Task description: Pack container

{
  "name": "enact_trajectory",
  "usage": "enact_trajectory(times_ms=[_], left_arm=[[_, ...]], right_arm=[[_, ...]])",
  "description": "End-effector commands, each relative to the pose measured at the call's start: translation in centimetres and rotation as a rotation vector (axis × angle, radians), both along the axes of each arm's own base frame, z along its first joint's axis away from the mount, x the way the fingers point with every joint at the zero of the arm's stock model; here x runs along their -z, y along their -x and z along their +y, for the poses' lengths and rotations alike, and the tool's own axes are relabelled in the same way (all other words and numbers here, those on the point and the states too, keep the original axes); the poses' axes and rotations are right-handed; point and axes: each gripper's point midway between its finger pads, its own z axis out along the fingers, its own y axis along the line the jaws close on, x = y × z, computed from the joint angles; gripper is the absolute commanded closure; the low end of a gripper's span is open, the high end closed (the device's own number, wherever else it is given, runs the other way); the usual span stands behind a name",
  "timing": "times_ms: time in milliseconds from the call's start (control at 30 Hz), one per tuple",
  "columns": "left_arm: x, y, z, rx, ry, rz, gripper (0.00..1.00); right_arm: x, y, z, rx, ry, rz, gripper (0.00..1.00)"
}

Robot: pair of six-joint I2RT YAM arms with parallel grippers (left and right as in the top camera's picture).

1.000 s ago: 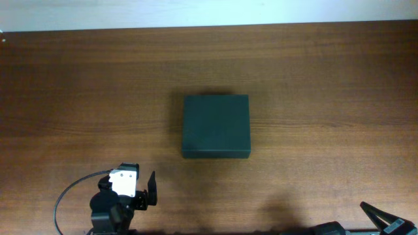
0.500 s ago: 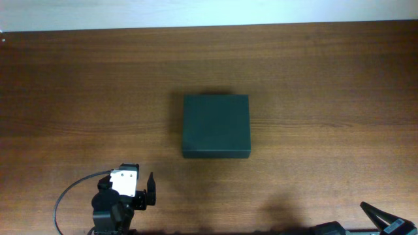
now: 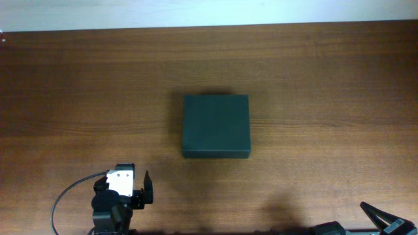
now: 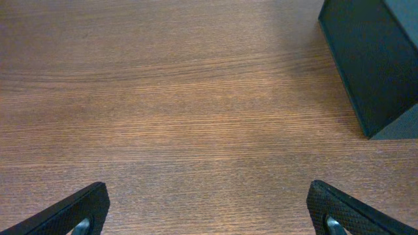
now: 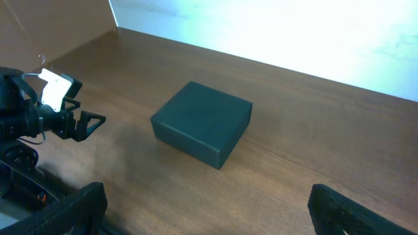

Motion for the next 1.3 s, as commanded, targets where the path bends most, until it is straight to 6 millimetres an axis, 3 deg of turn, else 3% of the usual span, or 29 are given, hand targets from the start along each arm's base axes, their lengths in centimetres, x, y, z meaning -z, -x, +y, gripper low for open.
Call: enact_trajectory(times_ms=[0, 633, 800, 1067, 1267], left_arm=[[0.4, 0.0, 0.1, -0.015, 0.015, 0.001, 0.01], [0.4, 0.0, 0.1, -0.015, 0.015, 0.001, 0.01], [0.4, 0.0, 0.1, -0.015, 0.015, 0.001, 0.01], [0.4, 0.0, 0.1, -0.015, 0.015, 0.001, 0.01], [0.4, 0.0, 0.1, -0.015, 0.015, 0.001, 0.01]], right_arm=[[-0.3, 0.3, -0.2, 0.005, 0.004, -0.024, 0.01], [-0.2, 0.3, -0.2, 0.005, 0.005, -0.018, 0.01], [-0.8, -0.7, -0.8, 0.05, 0.015, -0.058, 0.01], [3.7, -5.2, -1.5, 0.132, 0.067, -0.001, 0.02], [9.3, -8.9, -1.4, 0.166, 0.088, 0.04, 0.01]])
